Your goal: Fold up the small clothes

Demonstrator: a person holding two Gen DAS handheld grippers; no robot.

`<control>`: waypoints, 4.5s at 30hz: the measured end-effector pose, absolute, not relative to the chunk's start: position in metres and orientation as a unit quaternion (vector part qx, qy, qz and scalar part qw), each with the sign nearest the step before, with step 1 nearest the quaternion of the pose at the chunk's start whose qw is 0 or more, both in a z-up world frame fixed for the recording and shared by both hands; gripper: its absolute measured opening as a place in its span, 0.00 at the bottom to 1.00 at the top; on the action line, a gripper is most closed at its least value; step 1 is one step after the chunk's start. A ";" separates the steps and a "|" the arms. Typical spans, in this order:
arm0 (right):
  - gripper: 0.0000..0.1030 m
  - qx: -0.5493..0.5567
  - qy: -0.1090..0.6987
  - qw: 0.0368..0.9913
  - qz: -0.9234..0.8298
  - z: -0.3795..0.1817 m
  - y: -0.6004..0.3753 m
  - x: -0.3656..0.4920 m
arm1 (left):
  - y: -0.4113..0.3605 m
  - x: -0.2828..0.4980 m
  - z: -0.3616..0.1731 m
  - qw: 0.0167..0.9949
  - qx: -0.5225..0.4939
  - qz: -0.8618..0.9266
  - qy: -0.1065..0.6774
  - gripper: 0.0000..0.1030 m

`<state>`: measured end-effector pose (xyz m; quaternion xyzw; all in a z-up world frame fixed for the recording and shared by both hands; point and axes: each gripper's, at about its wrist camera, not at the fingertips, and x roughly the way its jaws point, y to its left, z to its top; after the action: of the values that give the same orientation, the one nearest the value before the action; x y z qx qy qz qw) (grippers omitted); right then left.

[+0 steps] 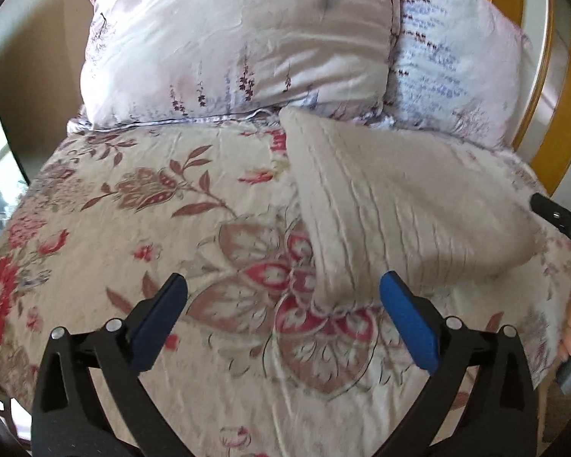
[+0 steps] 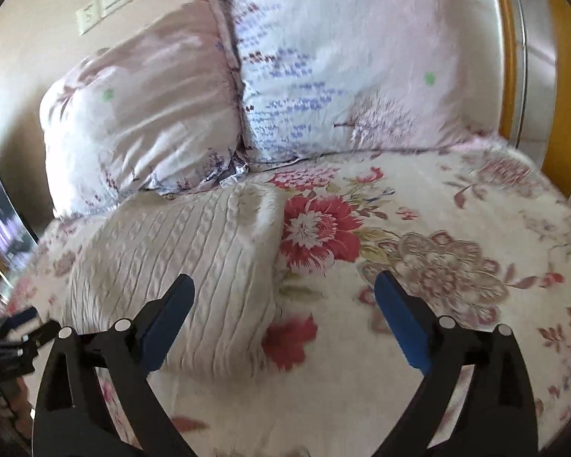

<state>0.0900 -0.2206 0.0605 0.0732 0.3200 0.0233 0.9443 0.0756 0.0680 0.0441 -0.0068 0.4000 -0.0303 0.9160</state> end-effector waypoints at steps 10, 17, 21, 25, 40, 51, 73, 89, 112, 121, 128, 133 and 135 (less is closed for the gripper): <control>0.99 0.067 0.367 0.926 0.051 0.035 -0.189 0.058 | 0.049 0.065 0.031 0.904 0.007 -0.033 0.427 0.98; 0.99 0.043 0.417 0.907 0.042 0.014 -0.164 0.060 | 0.032 0.066 0.017 0.894 0.033 -0.024 0.445 0.98; 0.99 0.039 0.424 0.904 0.037 0.011 -0.162 0.062 | 0.028 0.068 0.009 0.886 0.032 -0.024 0.461 0.98; 0.99 0.035 0.425 0.904 0.034 0.011 -0.161 0.062 | 0.030 0.069 0.006 0.884 0.024 -0.023 0.466 0.98; 0.99 0.019 0.434 0.900 0.012 0.007 -0.159 0.065 | 0.030 0.070 0.007 0.883 0.016 -0.014 0.469 0.98; 0.99 0.019 0.434 0.901 0.012 0.007 -0.159 0.065 | 0.030 0.070 0.007 0.881 0.014 -0.009 0.473 0.98; 0.99 0.018 0.434 0.901 0.013 0.007 -0.160 0.065 | 0.030 0.070 0.007 0.881 0.014 -0.009 0.473 0.98; 0.99 0.018 0.434 0.901 0.013 0.007 -0.160 0.064 | 0.030 0.070 0.007 0.881 0.014 -0.009 0.472 0.98; 0.99 0.018 0.434 0.901 0.013 0.007 -0.160 0.065 | 0.030 0.070 0.007 0.881 0.013 -0.007 0.472 0.98; 0.99 0.018 0.434 0.901 0.013 0.007 -0.160 0.065 | 0.030 0.070 0.007 0.882 0.013 -0.007 0.472 0.98; 0.99 0.018 0.434 0.901 0.013 0.007 -0.160 0.065 | 0.030 0.070 0.007 0.881 0.013 -0.008 0.472 0.98; 0.99 0.018 0.434 0.901 0.013 0.007 -0.160 0.065 | 0.030 0.070 0.007 0.881 0.013 -0.007 0.473 0.98; 0.99 0.018 0.434 0.901 0.013 0.007 -0.159 0.065 | 0.030 0.070 0.007 0.881 0.013 -0.007 0.473 0.98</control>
<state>0.0649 -0.1595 0.0068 0.0176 0.4337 0.0133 0.9008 0.0696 0.0296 0.0073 0.0134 0.4727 -0.0072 0.8811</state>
